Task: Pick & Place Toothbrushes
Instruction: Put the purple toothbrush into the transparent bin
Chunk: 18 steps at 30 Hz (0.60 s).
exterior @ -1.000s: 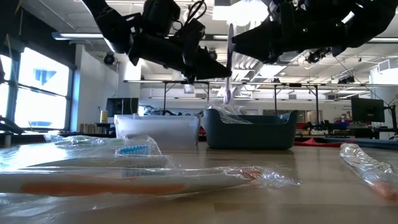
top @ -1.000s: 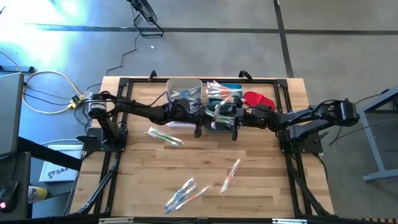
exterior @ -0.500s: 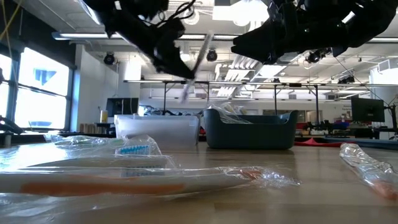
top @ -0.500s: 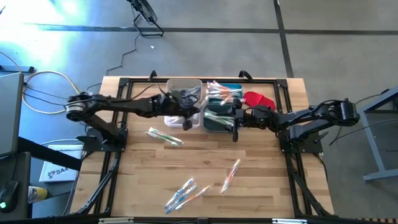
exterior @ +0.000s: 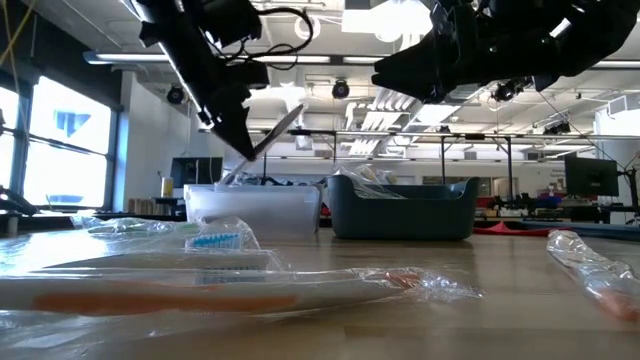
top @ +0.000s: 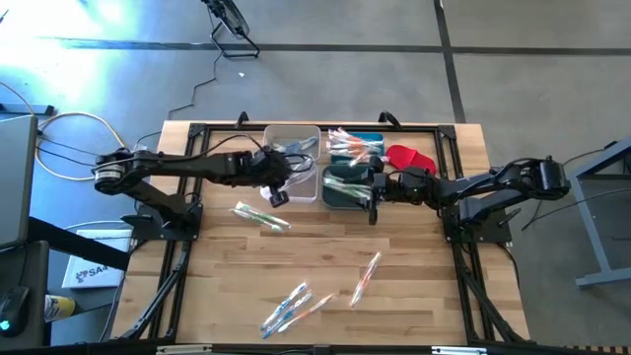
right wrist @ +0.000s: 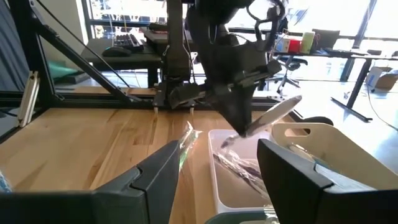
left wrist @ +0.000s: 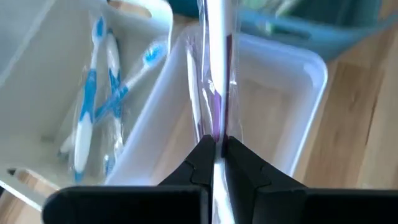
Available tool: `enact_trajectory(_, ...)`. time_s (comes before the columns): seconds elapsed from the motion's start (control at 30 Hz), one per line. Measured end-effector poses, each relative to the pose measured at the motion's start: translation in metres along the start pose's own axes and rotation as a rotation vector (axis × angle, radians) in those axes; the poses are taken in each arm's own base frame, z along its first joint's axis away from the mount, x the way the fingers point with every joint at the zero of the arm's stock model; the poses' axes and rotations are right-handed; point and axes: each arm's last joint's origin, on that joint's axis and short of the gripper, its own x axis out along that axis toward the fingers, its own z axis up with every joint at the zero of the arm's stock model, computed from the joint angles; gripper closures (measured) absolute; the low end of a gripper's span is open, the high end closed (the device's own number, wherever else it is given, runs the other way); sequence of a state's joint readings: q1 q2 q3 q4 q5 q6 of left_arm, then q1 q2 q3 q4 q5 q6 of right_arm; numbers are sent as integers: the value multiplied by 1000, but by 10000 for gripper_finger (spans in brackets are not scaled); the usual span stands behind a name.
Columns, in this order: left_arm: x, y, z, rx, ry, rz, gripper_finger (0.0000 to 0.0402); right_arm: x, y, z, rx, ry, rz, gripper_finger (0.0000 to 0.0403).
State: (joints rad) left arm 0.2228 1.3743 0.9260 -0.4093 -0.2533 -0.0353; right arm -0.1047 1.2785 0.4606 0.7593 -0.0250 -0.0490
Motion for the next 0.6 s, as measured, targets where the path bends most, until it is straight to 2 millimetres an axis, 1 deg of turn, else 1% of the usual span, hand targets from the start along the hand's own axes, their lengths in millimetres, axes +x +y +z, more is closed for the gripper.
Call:
enact_trajectory(0.2, 3, 0, -3, 22, 32, 21, 385, 0, 0, 0, 0, 0, 0, 195)
enact_trajectory(0.3, 4, 0, -2, 42, 19, 29, 385, 0, 0, 0, 0, 0, 0, 195)
enact_trajectory(0.5, 9, -1, -15, 78, 57, 31, 385, 0, 0, 0, 0, 0, 0, 195)
enact_trajectory(0.6, 14, -2, -24, 73, 80, 31, 385, 0, 0, 0, 0, 0, 0, 195)
